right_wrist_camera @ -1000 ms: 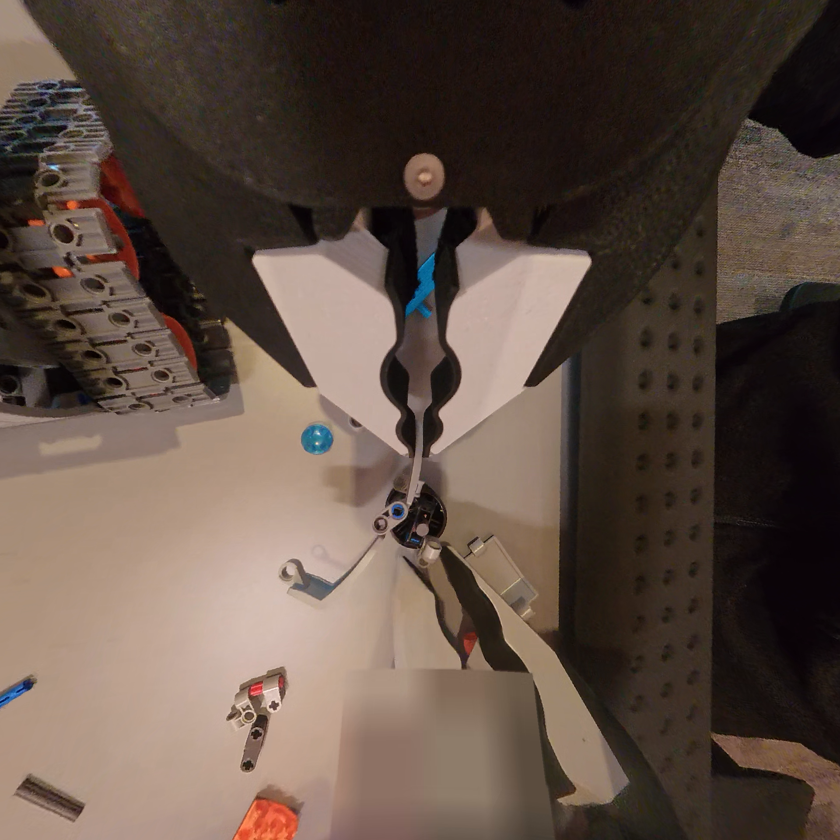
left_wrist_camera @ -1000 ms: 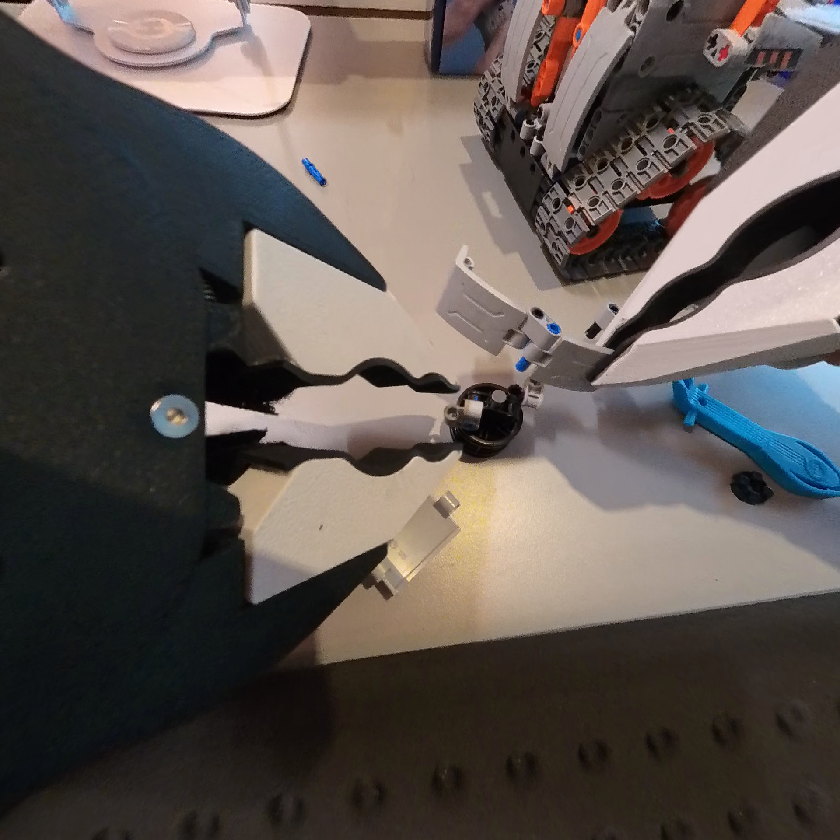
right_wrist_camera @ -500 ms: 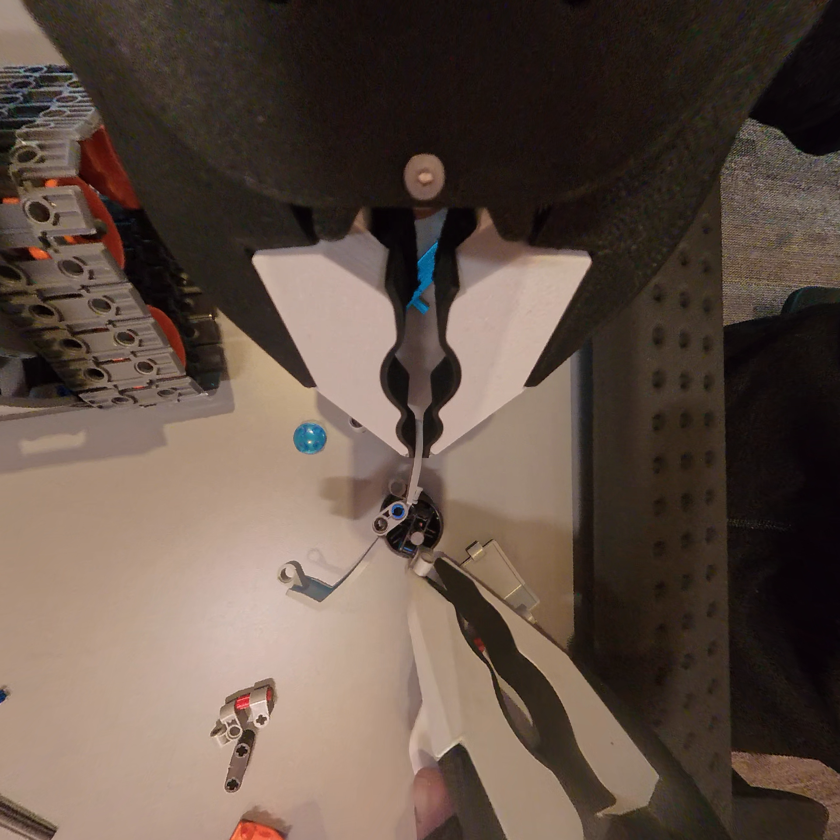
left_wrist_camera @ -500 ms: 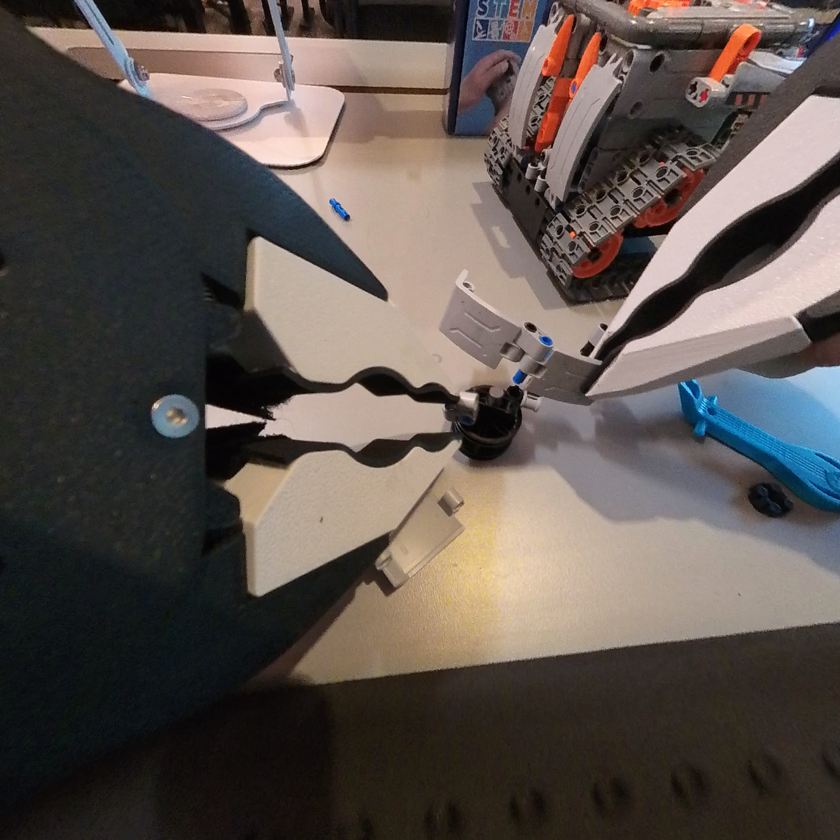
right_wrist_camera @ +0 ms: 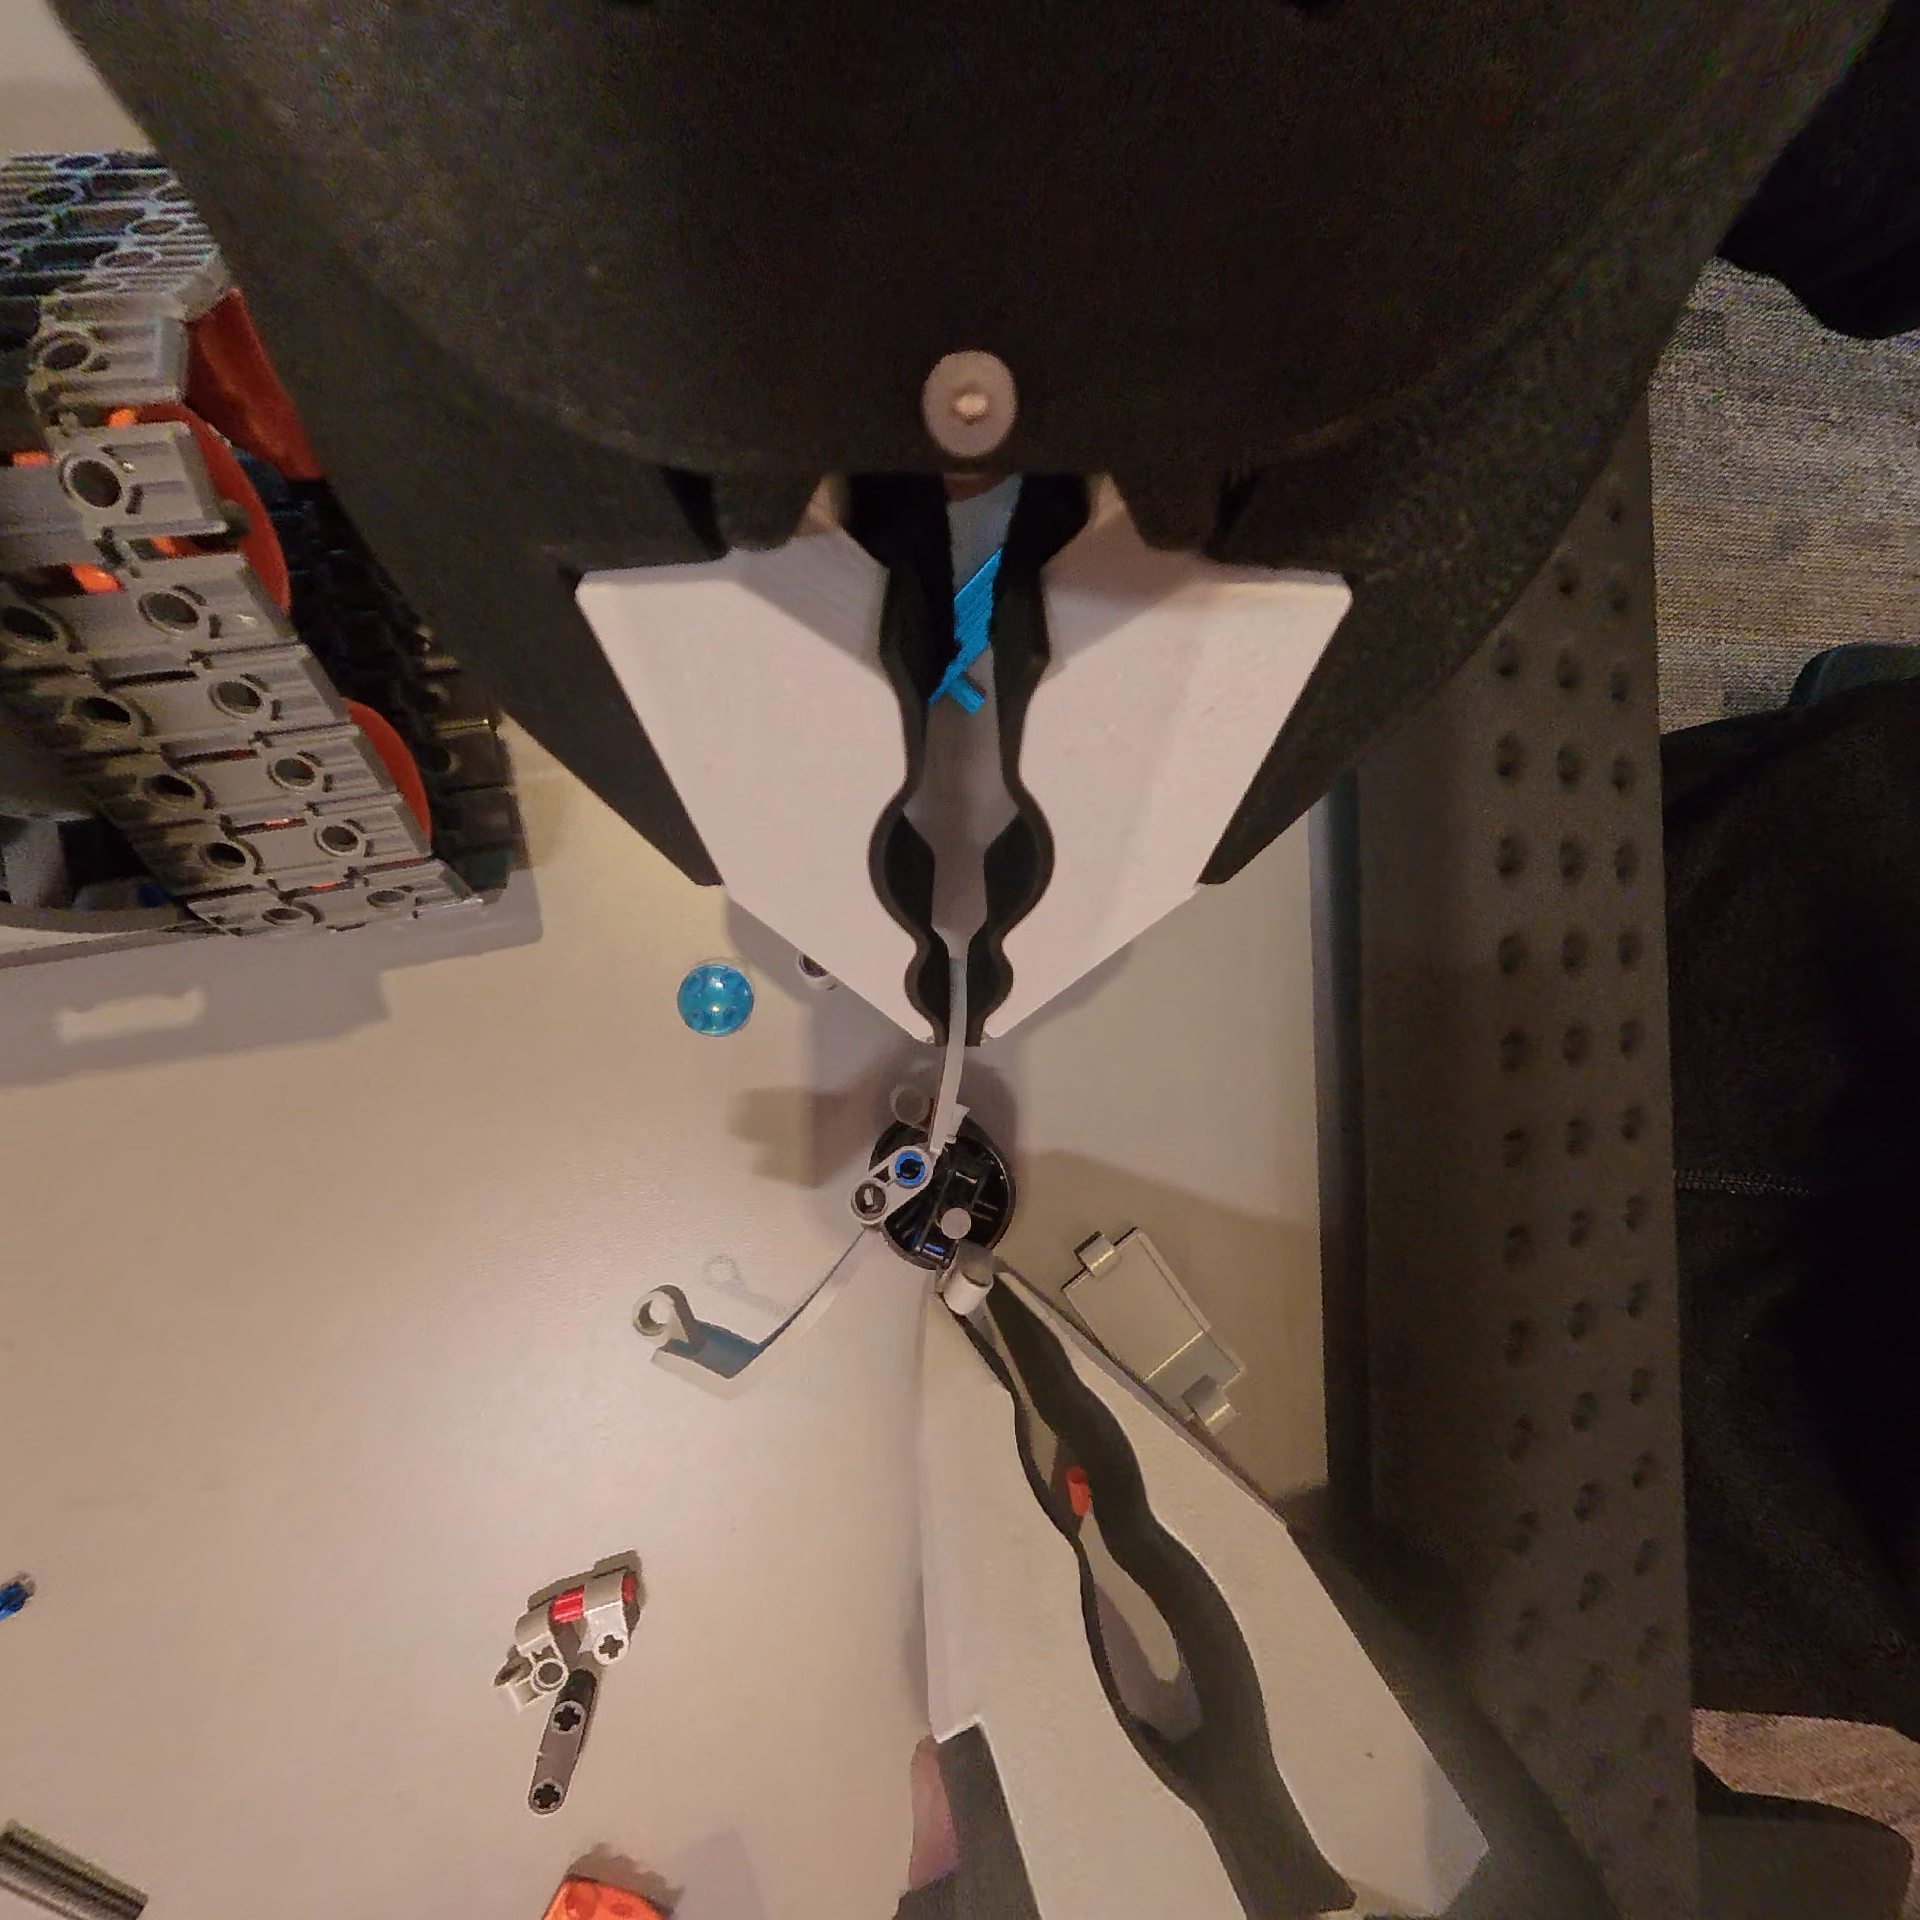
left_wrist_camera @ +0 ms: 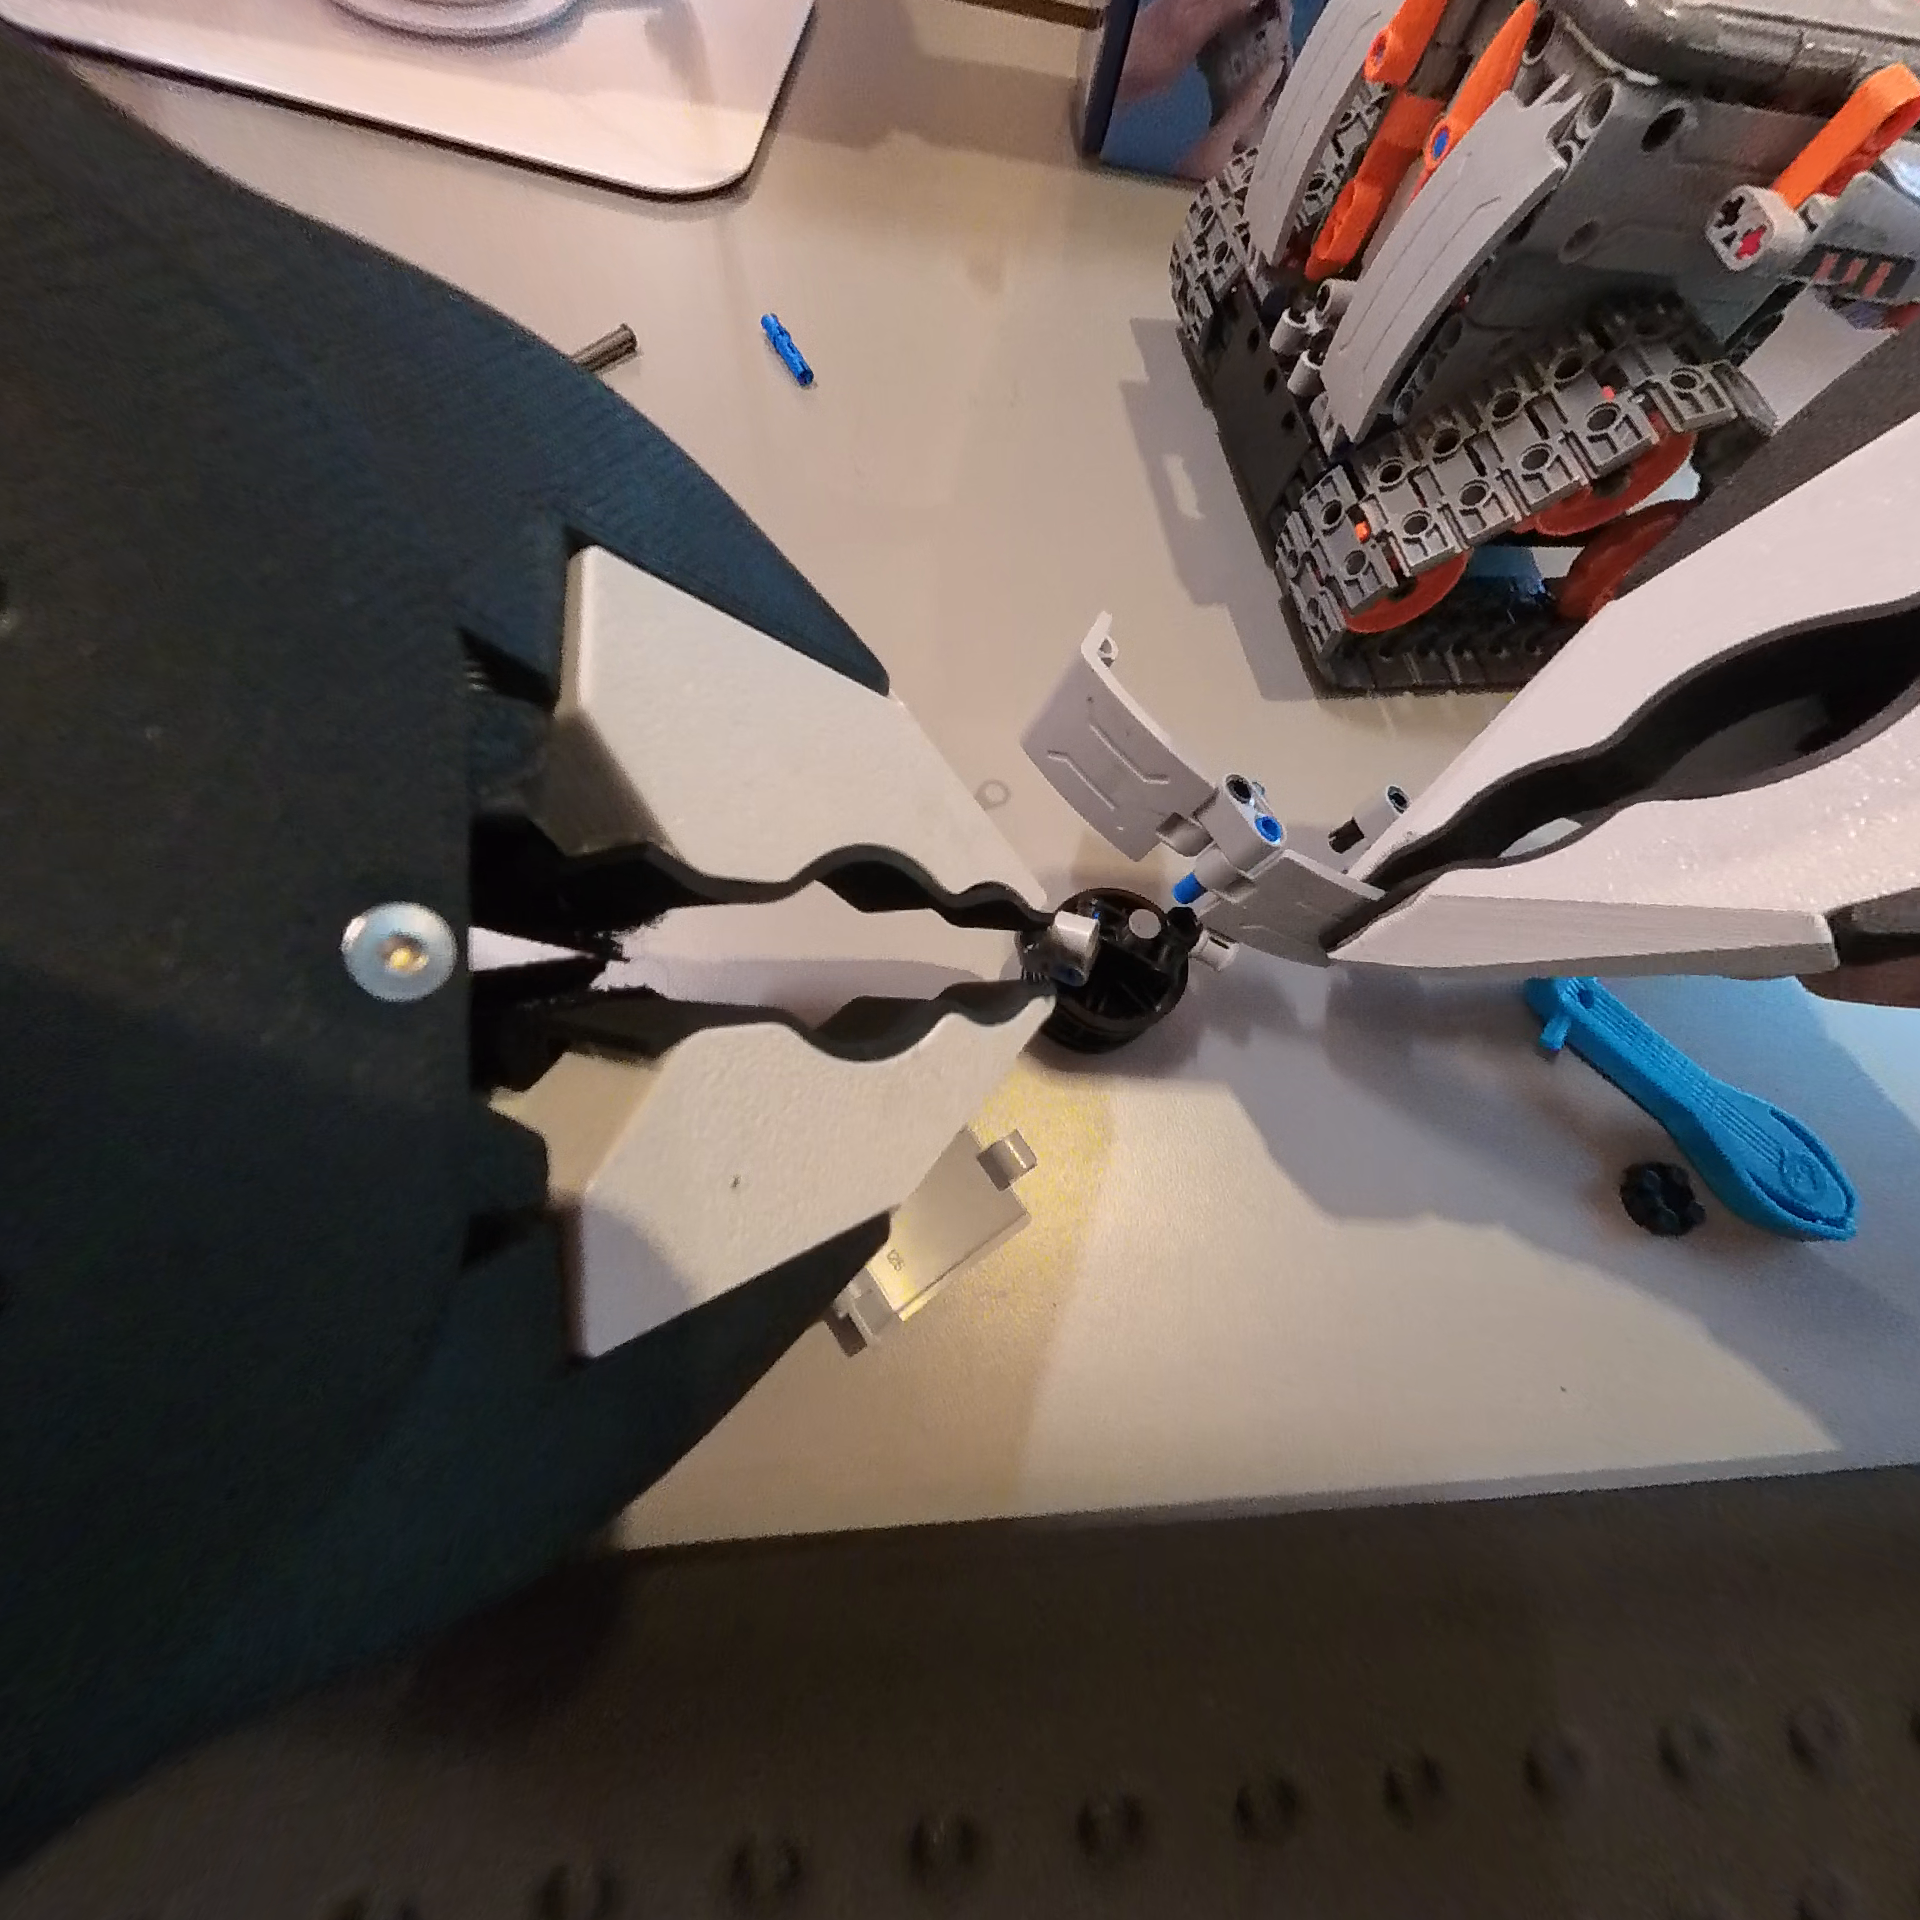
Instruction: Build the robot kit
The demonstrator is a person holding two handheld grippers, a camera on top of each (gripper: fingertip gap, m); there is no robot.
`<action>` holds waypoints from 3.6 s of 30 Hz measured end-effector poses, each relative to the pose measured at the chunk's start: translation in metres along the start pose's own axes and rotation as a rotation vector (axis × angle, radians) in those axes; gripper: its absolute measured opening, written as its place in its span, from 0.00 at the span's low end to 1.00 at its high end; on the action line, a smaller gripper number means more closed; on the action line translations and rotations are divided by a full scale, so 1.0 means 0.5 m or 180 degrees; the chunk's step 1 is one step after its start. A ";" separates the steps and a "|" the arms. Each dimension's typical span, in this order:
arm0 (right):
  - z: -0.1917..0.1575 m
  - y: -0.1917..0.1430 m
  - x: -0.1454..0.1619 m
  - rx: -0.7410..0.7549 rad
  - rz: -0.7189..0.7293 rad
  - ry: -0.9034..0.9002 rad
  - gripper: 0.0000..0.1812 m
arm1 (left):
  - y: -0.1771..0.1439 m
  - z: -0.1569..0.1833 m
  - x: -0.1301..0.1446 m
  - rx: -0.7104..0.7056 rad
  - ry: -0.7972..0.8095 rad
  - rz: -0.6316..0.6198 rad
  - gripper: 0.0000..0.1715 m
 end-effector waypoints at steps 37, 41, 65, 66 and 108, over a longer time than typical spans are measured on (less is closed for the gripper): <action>0.001 0.006 -0.007 0.0048 0.0021 -0.0008 0.00 | 0.018 -0.052 0.015 0.1115 -0.2128 -0.0026 0.04; 0.004 0.008 -0.006 0.0044 0.0015 0.0008 0.00 | 0.021 -0.062 0.022 0.1249 -0.2370 -0.0012 0.04; 0.052 0.000 -0.008 -0.0022 0.0038 0.0054 0.00 | 0.044 -0.094 0.061 0.1719 -0.2804 0.0070 0.04; 0.054 0.001 -0.005 -0.0033 0.0022 0.0055 0.00 | 0.045 -0.097 0.061 0.1676 -0.2718 0.0071 0.04; 0.056 0.019 0.004 0.0021 -0.0217 0.0321 0.00 | 0.055 -0.107 0.042 0.1644 -0.2988 0.0196 0.05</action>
Point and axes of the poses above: each gripper's, where its closed fingertips meet, y out along the fingers, x out of its underside, z = x × y across the jaws, the point moved 6 cm from there along -y, back along the fingers, and after that the axes turned 10 degrees about -x, right-handed, at the moved point
